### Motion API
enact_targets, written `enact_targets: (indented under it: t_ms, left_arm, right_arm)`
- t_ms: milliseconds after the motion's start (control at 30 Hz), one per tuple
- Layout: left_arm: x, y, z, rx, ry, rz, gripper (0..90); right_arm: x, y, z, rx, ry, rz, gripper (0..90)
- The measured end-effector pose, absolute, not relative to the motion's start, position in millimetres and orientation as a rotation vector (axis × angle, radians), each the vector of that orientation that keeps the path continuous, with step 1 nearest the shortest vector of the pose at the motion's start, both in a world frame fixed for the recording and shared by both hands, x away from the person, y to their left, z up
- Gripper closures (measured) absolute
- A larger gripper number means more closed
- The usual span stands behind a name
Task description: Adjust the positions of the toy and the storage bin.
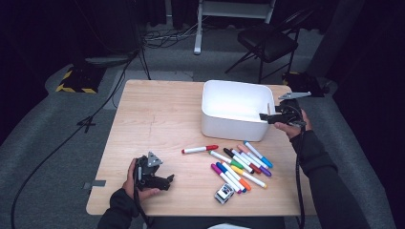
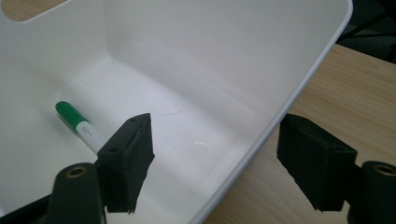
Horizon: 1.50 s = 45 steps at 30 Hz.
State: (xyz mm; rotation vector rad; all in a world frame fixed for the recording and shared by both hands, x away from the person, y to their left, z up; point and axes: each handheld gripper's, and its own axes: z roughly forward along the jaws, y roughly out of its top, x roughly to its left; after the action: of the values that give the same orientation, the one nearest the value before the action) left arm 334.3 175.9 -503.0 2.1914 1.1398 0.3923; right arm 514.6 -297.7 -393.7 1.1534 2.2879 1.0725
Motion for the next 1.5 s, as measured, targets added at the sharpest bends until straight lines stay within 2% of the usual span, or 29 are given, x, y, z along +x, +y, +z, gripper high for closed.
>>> enact_targets:
  t_ms: [867, 1500]
  left_arm:
    - [334, 176, -503, 2.191, 1.142, 0.398, 0.3]
    - [334, 176, -503, 2.19, 1.141, 0.396, 0.4]
  right_arm:
    - [486, -287, -394, 1.05, 2.322, 1.089, 26.0]
    - [447, -329, -374, 0.918, 2.243, 1.319, 25.3]
